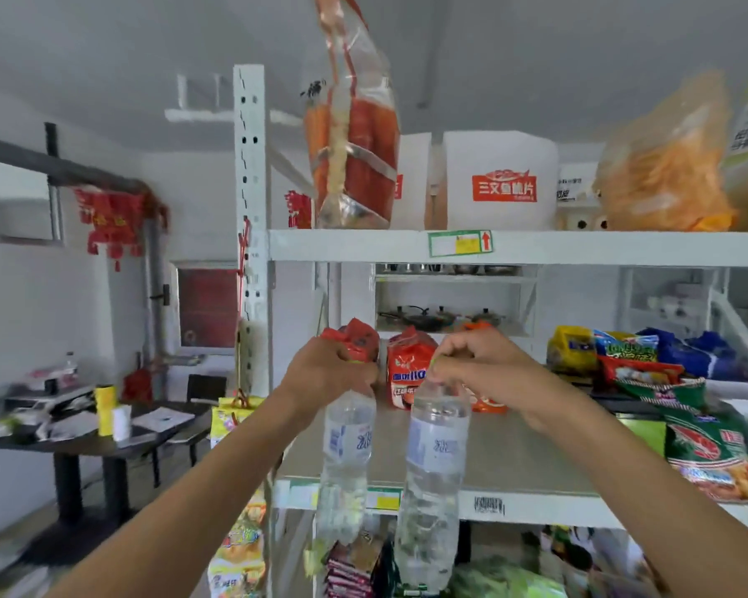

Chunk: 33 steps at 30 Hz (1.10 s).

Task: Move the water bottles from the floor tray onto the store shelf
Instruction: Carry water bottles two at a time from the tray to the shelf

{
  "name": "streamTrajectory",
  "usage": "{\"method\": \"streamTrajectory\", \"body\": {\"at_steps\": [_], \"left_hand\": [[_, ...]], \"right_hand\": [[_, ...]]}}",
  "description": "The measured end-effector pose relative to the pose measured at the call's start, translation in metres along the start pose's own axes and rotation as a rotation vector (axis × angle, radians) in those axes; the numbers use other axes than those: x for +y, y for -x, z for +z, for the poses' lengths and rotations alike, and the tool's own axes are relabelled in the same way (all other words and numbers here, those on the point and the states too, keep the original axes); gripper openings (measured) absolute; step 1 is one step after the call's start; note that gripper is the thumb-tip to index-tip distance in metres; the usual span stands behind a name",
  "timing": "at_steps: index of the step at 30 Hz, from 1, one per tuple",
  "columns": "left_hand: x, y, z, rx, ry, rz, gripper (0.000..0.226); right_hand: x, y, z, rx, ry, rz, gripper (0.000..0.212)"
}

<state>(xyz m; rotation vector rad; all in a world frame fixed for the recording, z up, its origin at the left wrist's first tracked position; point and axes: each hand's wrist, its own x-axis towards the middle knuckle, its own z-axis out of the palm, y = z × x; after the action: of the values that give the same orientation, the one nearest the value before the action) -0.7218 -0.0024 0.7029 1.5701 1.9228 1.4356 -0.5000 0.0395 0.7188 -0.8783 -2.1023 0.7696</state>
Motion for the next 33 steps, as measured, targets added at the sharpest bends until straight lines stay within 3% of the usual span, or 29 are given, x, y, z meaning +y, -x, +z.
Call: {"method": "streamTrajectory", "body": {"at_steps": [2, 6, 10, 15, 23, 29, 33], "left_hand": [[-0.01, -0.022, 0.003, 0.014, 0.023, -0.041, 0.035], [-0.023, -0.074, 0.013, 0.025, 0.03, -0.059, 0.017], [-0.028, -0.13, 0.028, 0.103, -0.004, -0.099, 0.03], [-0.047, -0.188, 0.062, 0.092, -0.075, -0.14, 0.028], [-0.086, -0.267, 0.082, 0.156, 0.027, -0.245, 0.038], [-0.107, -0.293, 0.104, 0.248, -0.073, -0.114, 0.026], [-0.114, -0.285, 0.118, 0.404, -0.166, 0.023, 0.027]], "right_hand": [[0.005, -0.028, 0.007, 0.025, -0.002, 0.012, 0.013], [0.027, -0.085, 0.018, 0.06, -0.02, 0.043, 0.015], [0.051, -0.146, 0.024, 0.082, -0.015, 0.021, 0.023], [0.091, -0.213, 0.033, 0.074, -0.01, 0.055, 0.019], [0.145, -0.286, 0.06, 0.019, -0.05, 0.113, 0.019], [0.163, -0.32, 0.073, 0.061, -0.046, 0.064, 0.021], [0.18, -0.33, 0.077, 0.104, 0.047, -0.046, 0.019]]}}
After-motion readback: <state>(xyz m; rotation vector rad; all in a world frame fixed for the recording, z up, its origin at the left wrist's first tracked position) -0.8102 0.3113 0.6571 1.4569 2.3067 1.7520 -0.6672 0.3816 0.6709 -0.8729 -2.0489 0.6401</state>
